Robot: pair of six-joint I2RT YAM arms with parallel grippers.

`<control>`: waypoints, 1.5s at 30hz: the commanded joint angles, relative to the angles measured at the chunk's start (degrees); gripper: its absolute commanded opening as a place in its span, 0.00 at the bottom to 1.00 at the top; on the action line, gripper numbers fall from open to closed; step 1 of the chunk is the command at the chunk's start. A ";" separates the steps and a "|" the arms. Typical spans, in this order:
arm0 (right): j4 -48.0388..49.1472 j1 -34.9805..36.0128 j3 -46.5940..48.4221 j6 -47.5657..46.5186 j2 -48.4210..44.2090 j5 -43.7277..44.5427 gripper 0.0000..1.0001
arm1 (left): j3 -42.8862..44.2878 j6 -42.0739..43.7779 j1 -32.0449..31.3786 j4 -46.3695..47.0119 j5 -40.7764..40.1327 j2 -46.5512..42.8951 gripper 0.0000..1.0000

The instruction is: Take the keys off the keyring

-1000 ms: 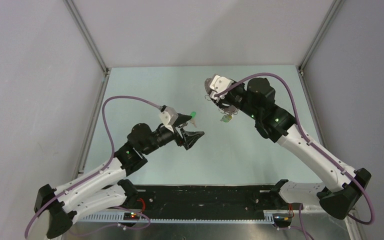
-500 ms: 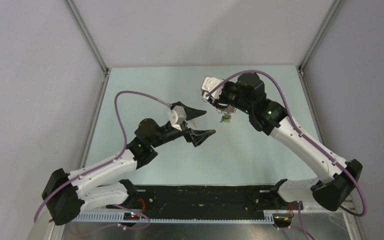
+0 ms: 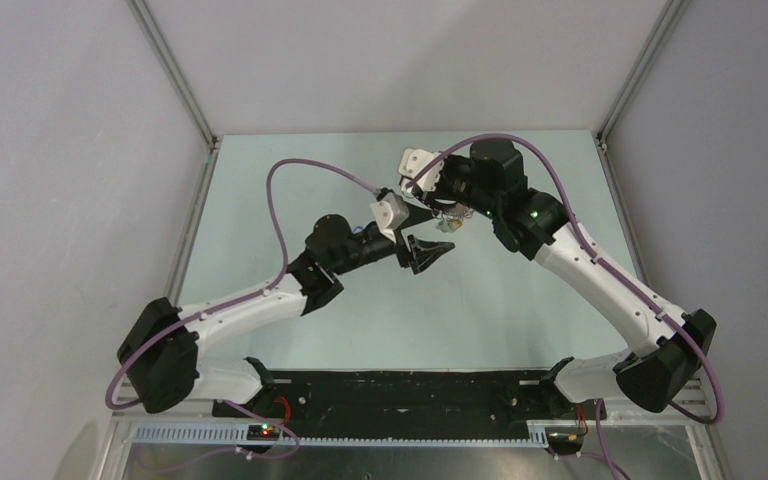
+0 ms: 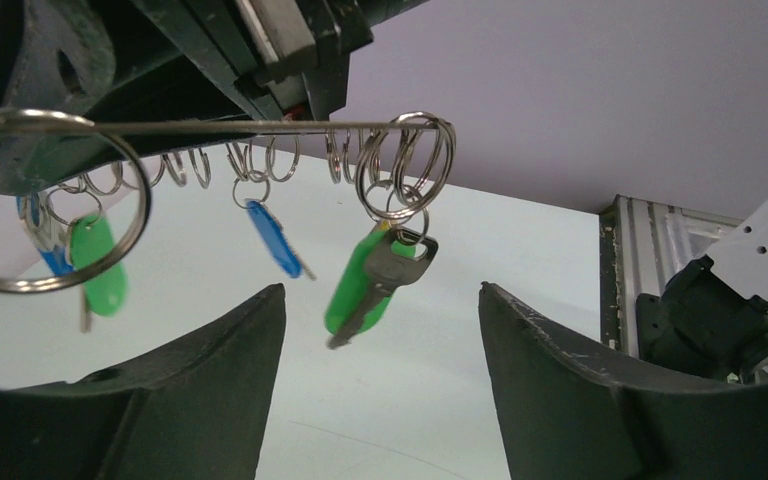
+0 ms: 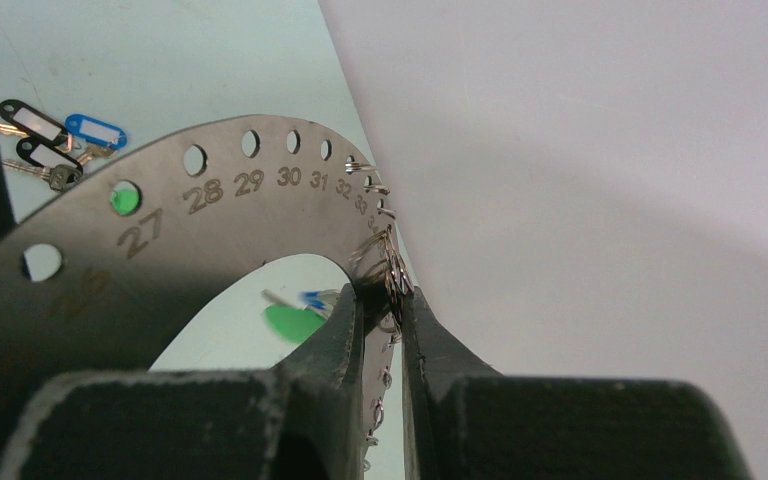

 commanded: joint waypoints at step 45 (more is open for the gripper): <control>8.62 -10.93 -12.86 33.70 -5.93 -6.15 0.54 | 26.09 -3.19 0.87 -55.78 -6.19 0.03 0.00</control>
